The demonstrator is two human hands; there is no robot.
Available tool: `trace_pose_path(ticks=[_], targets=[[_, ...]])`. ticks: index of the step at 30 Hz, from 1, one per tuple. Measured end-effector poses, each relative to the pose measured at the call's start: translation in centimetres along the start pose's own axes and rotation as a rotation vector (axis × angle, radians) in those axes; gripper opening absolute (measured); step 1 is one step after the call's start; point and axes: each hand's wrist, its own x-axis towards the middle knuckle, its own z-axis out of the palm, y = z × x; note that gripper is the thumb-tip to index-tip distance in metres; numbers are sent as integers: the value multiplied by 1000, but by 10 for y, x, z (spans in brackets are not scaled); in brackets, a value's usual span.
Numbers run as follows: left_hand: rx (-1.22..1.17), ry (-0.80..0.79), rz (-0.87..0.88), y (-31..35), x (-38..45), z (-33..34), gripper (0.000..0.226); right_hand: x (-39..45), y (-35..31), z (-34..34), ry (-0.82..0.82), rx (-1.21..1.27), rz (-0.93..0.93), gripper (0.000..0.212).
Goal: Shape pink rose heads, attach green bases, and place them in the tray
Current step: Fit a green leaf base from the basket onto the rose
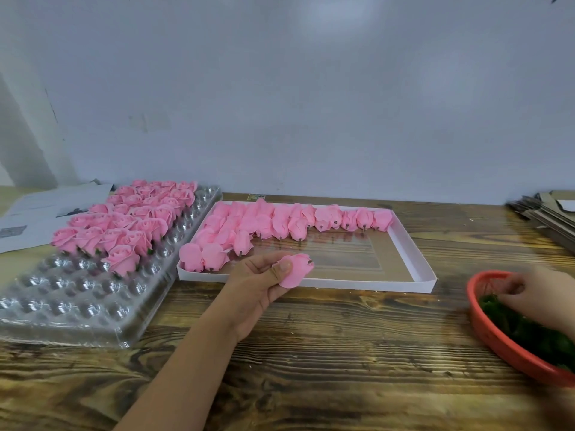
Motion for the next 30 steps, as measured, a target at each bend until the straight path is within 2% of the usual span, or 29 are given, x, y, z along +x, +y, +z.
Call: trace_pose_path(ticks=[3, 7, 10, 13, 18, 23, 27, 30], targets=[[19, -10, -1, 1, -1, 1, 38, 4, -2, -5, 46, 72, -68, 25], [31, -7, -14, 1, -2, 1, 37, 2, -22, -8, -202, -122, -140, 15], [22, -8, -13, 1, -2, 0, 32, 6, -27, -6, -282, -208, -146, 14], [16, -9, -16, 1, -1, 0, 34, 9, -23, -6, -283, -192, -123, 8], [5, -15, -10, 1, -1, 0, 29, 18, -4, -6, -176, -182, -136, 20], [-2, -17, -14, 1, -2, 1, 27, 16, 5, 1, -232, -124, -153, 14], [19, -30, -10, 2, -3, 1, 23, 10, 3, -4, -291, -37, -175, 31], [19, -18, -14, 2, -2, 1, 27, 13, 8, -3, -264, -83, -194, 30]])
